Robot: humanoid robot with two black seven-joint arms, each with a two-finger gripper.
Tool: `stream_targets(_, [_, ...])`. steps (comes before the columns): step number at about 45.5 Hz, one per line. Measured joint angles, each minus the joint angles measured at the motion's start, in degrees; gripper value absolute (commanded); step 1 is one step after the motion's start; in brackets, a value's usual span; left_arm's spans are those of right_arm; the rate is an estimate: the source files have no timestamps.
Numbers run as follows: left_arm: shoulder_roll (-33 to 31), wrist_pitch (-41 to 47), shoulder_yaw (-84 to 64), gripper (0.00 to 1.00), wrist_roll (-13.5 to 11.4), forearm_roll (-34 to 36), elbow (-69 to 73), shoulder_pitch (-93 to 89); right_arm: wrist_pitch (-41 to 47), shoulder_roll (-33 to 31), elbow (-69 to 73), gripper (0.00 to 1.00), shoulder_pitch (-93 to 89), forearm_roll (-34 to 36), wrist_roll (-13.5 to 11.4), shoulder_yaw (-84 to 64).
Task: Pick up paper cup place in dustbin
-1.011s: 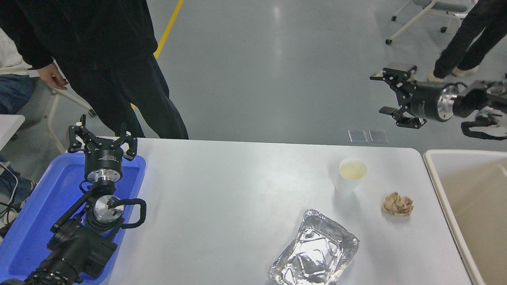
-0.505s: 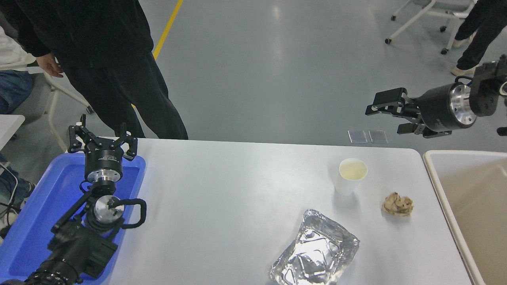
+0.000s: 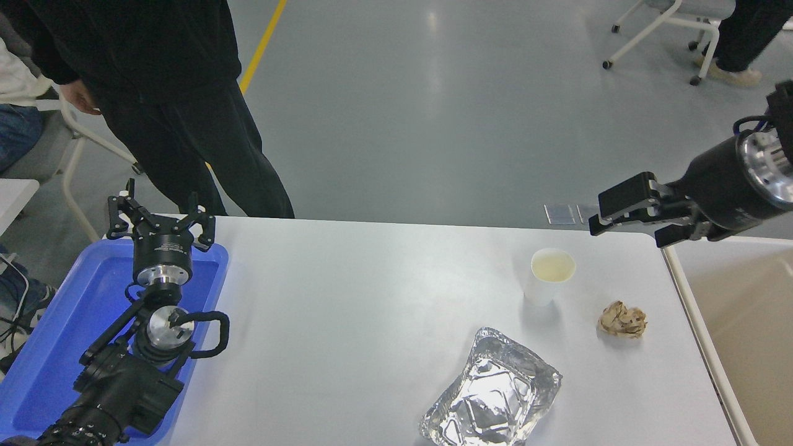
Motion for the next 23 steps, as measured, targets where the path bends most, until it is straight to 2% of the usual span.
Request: stream_targets(23, [0.00, 0.00, 0.00, 0.99, 0.00, -0.02, 0.00, 0.00, 4.53, 4.79, 3.00, 1.00, 7.99, -0.10, -0.03, -1.44])
